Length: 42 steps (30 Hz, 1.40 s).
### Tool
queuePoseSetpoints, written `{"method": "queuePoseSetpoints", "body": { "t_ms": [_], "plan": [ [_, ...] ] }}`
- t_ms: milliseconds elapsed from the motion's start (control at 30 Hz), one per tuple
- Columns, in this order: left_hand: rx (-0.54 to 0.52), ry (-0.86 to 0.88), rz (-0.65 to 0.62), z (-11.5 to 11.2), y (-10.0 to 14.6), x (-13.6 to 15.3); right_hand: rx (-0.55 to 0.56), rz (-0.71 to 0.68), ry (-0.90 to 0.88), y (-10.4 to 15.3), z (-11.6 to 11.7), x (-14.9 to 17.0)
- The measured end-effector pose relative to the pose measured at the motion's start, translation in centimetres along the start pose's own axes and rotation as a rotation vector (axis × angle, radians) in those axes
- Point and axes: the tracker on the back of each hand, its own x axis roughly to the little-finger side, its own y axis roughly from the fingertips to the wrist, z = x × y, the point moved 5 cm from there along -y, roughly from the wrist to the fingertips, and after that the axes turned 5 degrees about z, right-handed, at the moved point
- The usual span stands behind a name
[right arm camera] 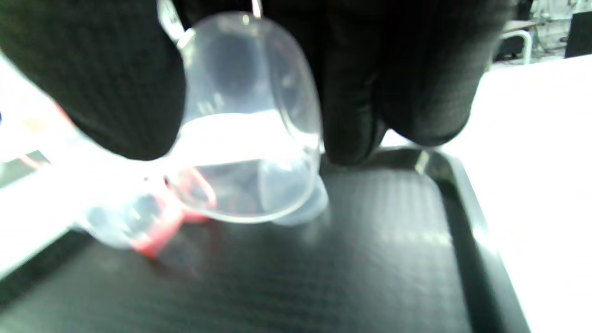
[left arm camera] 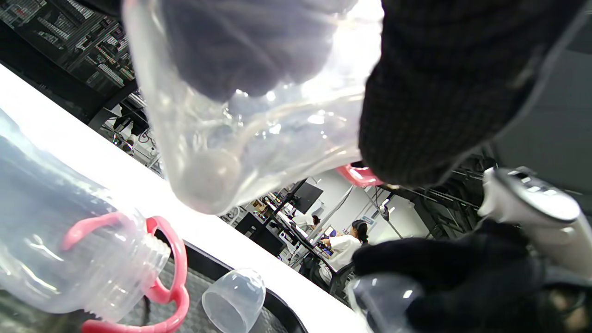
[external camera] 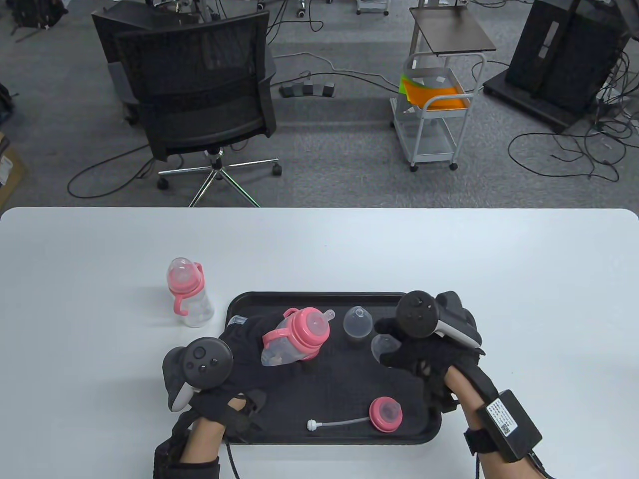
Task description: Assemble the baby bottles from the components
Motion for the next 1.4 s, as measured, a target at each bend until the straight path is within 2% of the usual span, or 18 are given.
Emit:
{"method": "queuePoseSetpoints", "body": {
  "t_ms": [100, 200, 400, 533, 633, 833, 1200, 1333, 1400],
  "plan": [
    [0.0, -0.003, -0.001, 0.0, 0.0, 0.0, 0.103, -0.08, -0.106, 1.8, -3.0, -1.3],
    [0.005, -0.008, -0.003, -0.1, 0.0, 0.0, 0.164, -0.162, -0.191, 3.5, -5.0, -2.6],
    [0.014, -0.028, -0.007, -0.2, 0.0, -0.1, 0.272, -0.253, -0.309, 6.1, -7.6, -4.3],
    [0.022, -0.041, -0.016, -0.4, 0.0, -0.3, 0.305, -0.304, -0.376, 7.4, -8.4, -5.2],
    [0.032, -0.058, -0.027, -0.7, 0.0, -0.5, 0.315, -0.32, -0.384, 7.7, -8.3, -6.0],
    [0.053, -0.104, -0.06, -1.3, 0.1, -1.5, 0.277, -0.322, -0.288, 7.1, -6.5, -7.6],
    [0.076, -0.167, -0.093, -2.2, 0.2, -2.4, 0.215, -0.337, -0.237, 6.2, -4.5, -8.7],
    [0.103, -0.126, -0.127, -2.4, 0.2, -2.7, 0.182, -0.349, -0.238, 5.9, -3.9, -9.0],
    [0.105, -0.168, -0.112, -2.4, 0.2, -2.6, 0.187, -0.343, -0.237, 5.9, -3.8, -9.1]
  ]
}}
